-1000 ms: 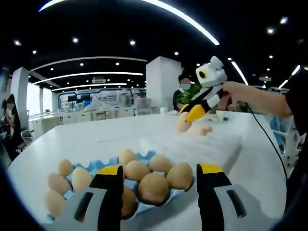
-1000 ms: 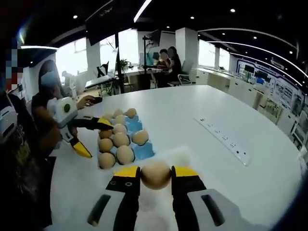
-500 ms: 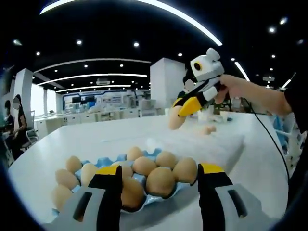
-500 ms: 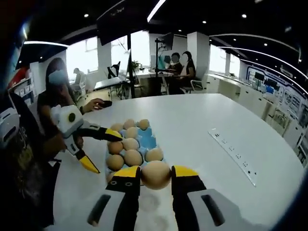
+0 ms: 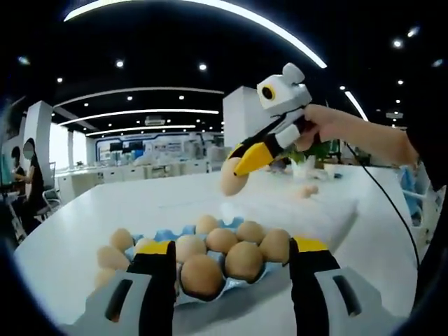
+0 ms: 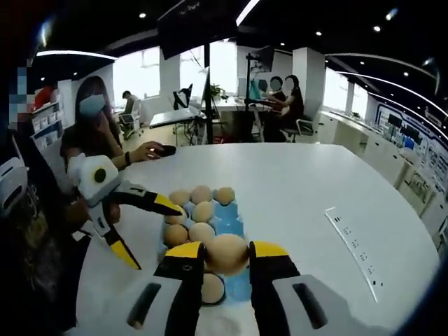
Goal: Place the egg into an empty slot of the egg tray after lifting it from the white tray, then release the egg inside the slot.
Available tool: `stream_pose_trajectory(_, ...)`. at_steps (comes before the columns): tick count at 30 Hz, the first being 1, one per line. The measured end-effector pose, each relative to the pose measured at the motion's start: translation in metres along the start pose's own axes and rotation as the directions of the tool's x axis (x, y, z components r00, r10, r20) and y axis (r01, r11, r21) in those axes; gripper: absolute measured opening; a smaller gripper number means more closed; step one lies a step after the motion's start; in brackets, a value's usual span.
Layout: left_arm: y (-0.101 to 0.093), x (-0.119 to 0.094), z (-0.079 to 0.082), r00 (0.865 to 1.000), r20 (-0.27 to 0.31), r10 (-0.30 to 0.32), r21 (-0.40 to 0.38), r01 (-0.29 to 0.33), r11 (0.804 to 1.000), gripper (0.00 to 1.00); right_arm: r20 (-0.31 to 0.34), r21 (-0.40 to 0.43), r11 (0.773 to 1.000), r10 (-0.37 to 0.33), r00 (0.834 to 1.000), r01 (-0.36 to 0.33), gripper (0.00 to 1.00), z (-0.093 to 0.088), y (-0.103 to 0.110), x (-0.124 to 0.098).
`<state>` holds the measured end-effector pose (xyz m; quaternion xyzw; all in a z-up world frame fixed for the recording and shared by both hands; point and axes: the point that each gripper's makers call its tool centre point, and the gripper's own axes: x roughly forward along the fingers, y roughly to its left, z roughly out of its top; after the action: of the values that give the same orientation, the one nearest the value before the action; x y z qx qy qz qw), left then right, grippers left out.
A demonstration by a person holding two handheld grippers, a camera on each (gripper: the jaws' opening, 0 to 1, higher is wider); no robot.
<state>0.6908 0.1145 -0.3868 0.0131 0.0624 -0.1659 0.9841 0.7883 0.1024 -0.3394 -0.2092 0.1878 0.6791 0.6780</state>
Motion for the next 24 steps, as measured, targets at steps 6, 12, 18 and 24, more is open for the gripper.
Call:
stream_pose_trajectory(6, 0.013, -0.006, -0.003, 1.0, -0.007, 0.023, -0.003, -0.023, 1.0, 0.67, -0.006, -0.026, 0.999, 0.039, 0.999, -0.039, 0.26, 0.011, 0.017, 0.026)
stream_pose_trajectory(12, 0.017, -0.009, -0.007, 1.0, -0.016, 0.025, -0.007, -0.025, 1.0, 0.68, -0.003, -0.031, 0.997, 0.065, 0.998, -0.065, 0.26, 0.019, 0.02, 0.046)
stream_pose_trajectory(18, 0.017, -0.014, -0.008, 0.999, -0.02, 0.035, -0.009, -0.035, 0.999, 0.68, -0.014, -0.035, 0.996, 0.079, 0.997, -0.079, 0.26, 0.026, 0.022, 0.065)
stream_pose_trajectory(24, 0.02, -0.017, -0.008, 0.999, -0.018, 0.04, -0.01, -0.04, 0.999, 0.68, -0.037, -0.037, 0.995, 0.091, 0.995, -0.092, 0.26, 0.028, 0.019, 0.088)
